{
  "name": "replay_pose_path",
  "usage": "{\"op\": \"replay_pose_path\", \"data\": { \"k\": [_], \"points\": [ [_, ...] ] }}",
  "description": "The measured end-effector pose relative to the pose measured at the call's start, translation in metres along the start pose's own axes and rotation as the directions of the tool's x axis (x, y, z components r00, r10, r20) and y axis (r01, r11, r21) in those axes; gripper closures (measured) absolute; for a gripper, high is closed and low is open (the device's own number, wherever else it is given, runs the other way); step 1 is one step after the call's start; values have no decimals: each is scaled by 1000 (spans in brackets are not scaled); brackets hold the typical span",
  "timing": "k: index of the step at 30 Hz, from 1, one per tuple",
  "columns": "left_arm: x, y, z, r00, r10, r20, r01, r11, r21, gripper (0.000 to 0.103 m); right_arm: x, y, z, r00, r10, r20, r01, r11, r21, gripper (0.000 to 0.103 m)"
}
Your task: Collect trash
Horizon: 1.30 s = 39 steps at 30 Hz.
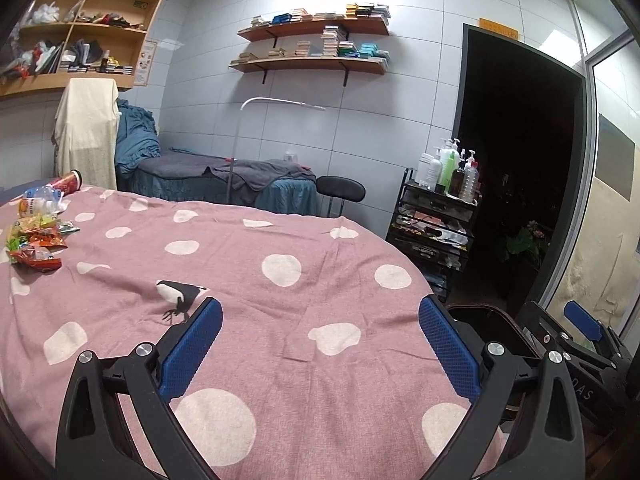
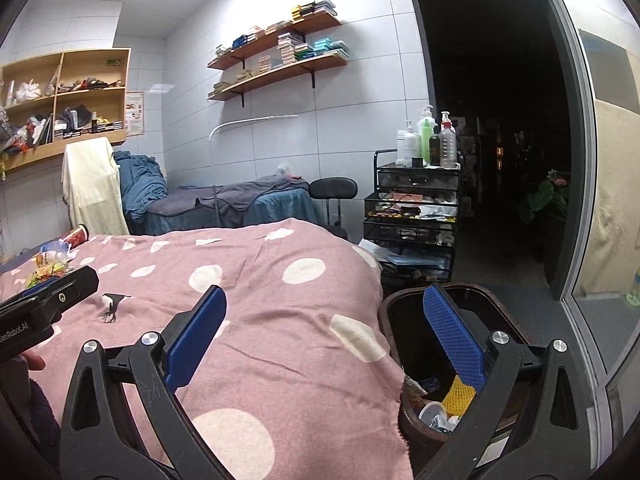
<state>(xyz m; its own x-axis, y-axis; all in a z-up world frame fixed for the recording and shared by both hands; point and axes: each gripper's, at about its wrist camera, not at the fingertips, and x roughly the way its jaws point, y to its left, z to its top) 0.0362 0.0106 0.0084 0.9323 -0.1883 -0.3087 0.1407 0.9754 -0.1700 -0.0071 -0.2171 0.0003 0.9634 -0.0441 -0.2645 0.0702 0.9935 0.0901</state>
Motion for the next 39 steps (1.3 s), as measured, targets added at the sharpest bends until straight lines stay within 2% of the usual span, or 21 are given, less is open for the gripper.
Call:
{"op": "replay_pose_path", "data": {
  "k": [9,39],
  "points": [
    [-12,10,-7,1000,28,12,-28,999,-29,5,-13,12,1,999,36,2,-36,999,-13,6],
    [-20,6,-1,999,26,37,-25,1000,-15,5,-10,6,2,1000,11,-19,-11,1000,13,6]
  ]
}}
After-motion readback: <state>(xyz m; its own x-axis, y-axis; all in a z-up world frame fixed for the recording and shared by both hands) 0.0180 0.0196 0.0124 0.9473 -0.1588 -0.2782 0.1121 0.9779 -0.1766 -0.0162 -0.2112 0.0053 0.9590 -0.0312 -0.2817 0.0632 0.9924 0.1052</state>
